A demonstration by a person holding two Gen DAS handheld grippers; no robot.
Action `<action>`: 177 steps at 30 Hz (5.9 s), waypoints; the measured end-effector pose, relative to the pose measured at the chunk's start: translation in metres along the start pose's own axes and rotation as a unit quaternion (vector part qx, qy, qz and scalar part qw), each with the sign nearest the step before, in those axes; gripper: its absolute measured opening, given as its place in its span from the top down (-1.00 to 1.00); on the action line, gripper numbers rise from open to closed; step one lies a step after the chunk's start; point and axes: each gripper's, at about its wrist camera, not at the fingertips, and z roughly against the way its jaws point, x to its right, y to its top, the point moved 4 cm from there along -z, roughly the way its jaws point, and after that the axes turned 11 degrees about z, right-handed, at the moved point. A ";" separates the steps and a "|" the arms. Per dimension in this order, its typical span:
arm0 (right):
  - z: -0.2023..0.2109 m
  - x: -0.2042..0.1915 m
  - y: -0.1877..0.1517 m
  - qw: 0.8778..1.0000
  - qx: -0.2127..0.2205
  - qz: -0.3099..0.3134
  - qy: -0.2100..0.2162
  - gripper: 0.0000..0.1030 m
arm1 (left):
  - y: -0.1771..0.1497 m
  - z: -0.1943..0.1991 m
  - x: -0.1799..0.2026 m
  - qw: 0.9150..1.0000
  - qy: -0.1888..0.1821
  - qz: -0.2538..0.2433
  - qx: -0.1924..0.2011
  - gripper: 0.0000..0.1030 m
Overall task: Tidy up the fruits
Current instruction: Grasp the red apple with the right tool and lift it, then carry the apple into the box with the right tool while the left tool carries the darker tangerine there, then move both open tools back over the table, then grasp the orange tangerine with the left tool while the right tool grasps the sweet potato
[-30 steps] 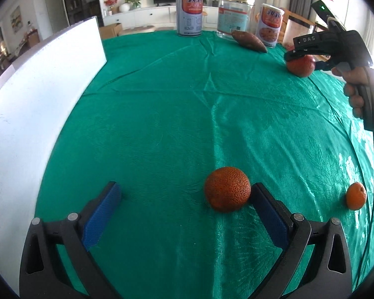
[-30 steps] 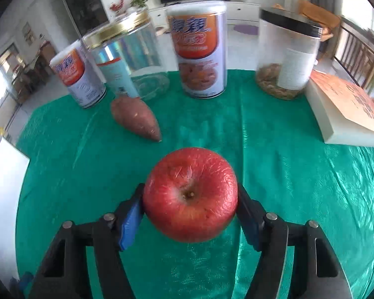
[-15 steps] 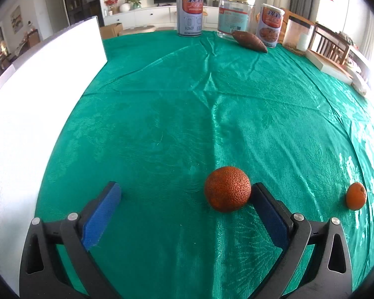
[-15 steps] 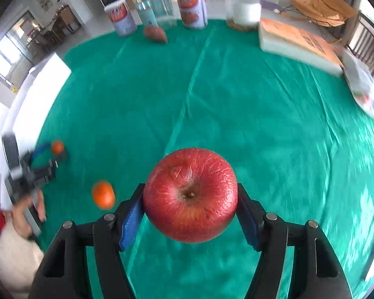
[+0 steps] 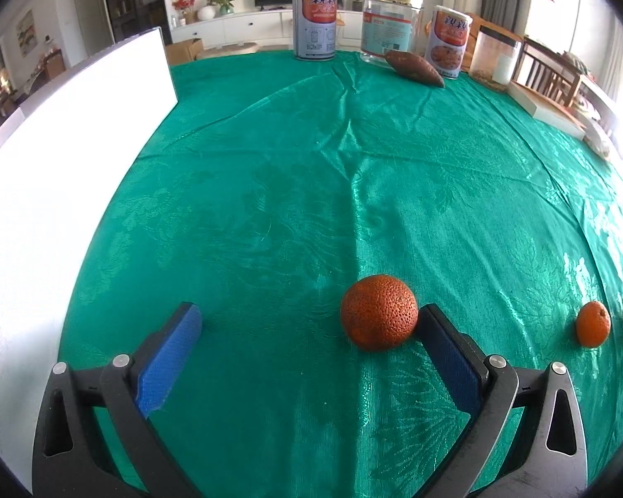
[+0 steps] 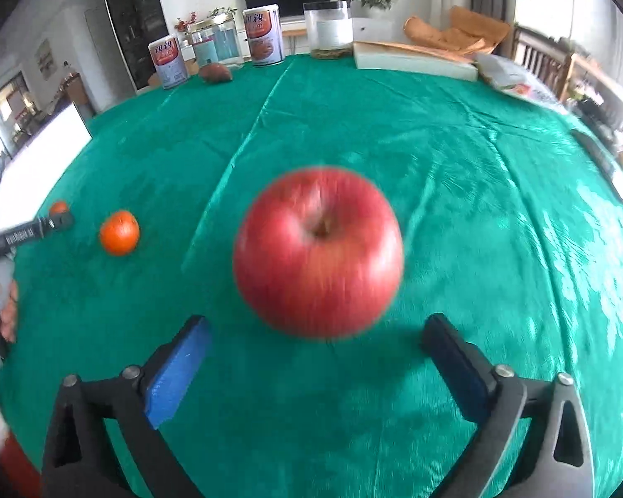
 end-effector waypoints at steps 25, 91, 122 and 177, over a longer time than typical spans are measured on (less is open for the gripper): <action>0.016 0.018 0.050 0.998 -0.015 0.006 0.055 -0.94 | -0.005 0.034 0.025 0.996 -0.044 -0.067 -0.040 0.43; 0.022 0.008 -0.013 0.999 0.028 -0.035 -0.010 -0.97 | -0.063 0.046 0.029 0.999 -0.022 -0.041 -0.006 -0.99; 0.004 -0.015 -0.012 1.000 -0.005 -0.009 -0.028 -1.00 | -0.069 0.053 0.051 0.996 -0.077 -0.032 -0.035 -0.95; -0.206 -0.105 0.349 0.990 -0.029 0.085 0.113 0.33 | -0.014 0.044 -0.057 0.993 -0.093 0.065 -0.034 0.39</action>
